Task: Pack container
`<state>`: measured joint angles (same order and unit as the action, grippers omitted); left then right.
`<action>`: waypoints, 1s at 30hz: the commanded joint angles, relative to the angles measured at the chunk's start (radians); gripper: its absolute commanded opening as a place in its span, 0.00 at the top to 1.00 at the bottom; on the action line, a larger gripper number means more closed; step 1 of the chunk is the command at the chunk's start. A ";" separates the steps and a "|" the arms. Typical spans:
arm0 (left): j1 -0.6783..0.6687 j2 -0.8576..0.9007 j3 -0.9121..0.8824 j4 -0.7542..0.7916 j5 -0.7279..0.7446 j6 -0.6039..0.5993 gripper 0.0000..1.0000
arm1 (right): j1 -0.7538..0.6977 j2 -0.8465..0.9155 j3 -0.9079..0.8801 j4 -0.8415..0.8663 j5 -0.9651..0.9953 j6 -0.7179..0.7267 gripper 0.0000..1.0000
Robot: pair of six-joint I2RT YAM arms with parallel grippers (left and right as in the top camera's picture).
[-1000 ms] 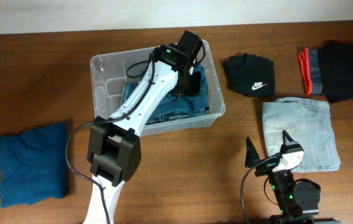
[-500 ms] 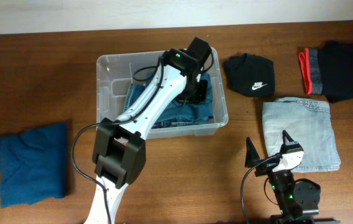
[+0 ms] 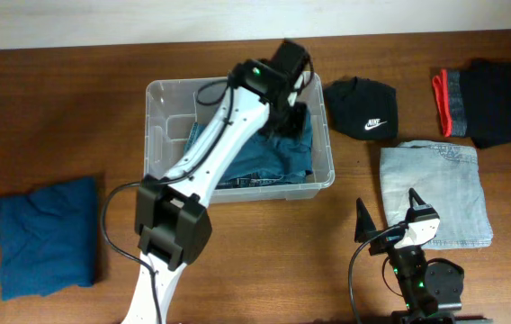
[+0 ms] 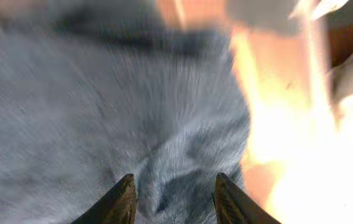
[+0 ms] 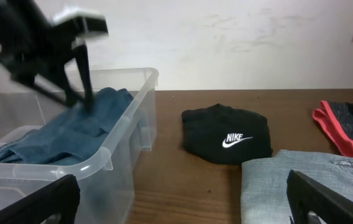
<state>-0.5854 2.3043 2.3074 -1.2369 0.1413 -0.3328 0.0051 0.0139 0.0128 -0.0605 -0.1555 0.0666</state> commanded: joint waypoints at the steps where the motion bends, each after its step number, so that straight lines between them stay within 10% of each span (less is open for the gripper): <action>1: 0.026 0.008 0.038 0.027 -0.007 0.024 0.59 | -0.006 -0.008 -0.007 -0.004 0.009 -0.007 0.02; 30: 0.026 0.127 0.174 -0.037 -0.018 0.043 0.75 | -0.006 -0.008 -0.007 -0.004 0.009 -0.007 0.02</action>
<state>-0.5640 2.4802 2.4176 -1.2289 0.1341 -0.3058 0.0051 0.0139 0.0128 -0.0605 -0.1555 0.0669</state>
